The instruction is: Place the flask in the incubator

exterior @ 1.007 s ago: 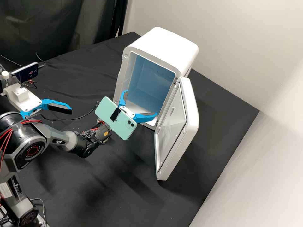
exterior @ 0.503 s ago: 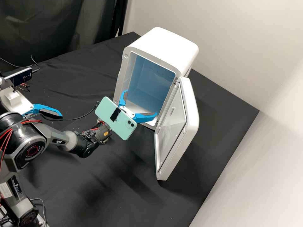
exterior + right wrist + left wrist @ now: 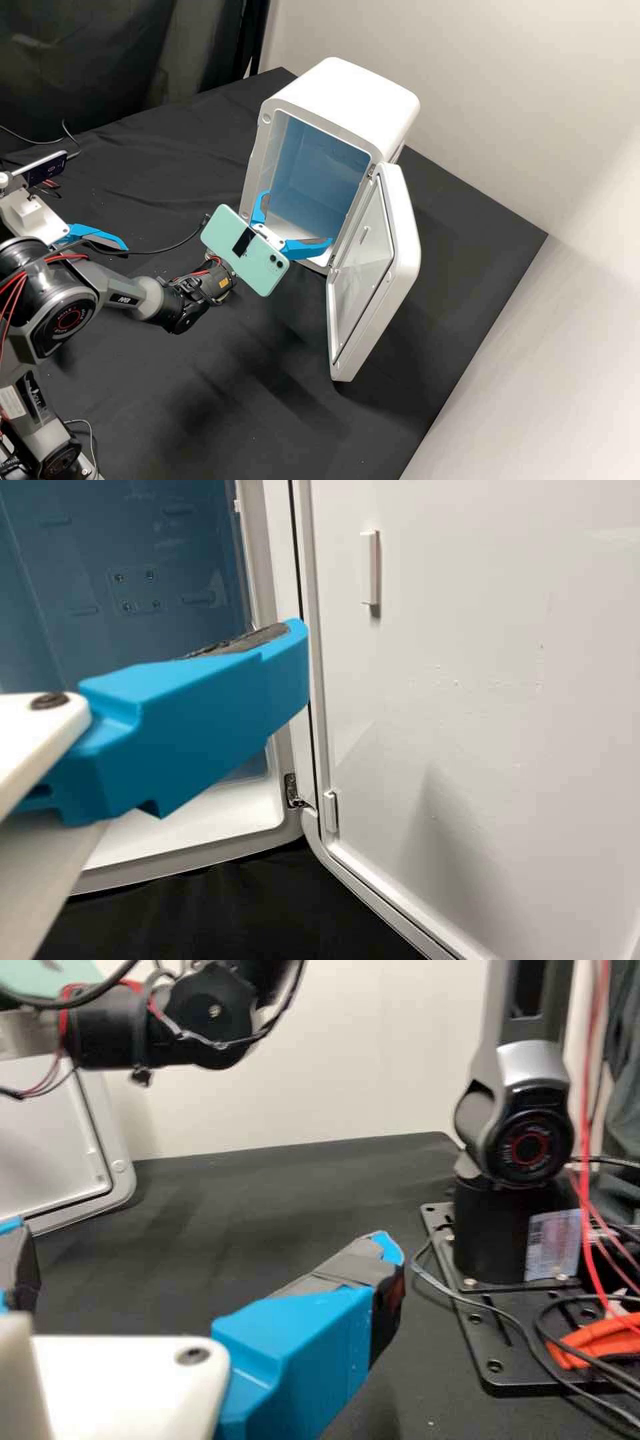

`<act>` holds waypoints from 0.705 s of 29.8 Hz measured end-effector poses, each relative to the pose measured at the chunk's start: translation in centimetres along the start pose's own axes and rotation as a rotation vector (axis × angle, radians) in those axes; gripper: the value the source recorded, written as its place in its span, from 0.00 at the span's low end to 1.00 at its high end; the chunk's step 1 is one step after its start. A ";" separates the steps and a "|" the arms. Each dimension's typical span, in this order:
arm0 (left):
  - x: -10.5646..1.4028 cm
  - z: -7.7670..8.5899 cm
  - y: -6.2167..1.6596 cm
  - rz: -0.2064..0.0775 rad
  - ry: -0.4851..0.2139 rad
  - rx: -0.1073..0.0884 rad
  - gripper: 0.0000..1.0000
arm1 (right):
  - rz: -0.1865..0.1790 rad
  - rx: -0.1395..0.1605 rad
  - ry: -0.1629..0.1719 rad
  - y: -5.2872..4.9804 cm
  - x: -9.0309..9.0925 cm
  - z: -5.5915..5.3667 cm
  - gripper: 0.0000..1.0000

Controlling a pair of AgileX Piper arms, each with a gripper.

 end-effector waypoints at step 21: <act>-9.3 -6.9 1.97 0.142 0.117 -0.021 1.00 | 0.000 0.000 0.000 0.0 0.0 0.0 1.00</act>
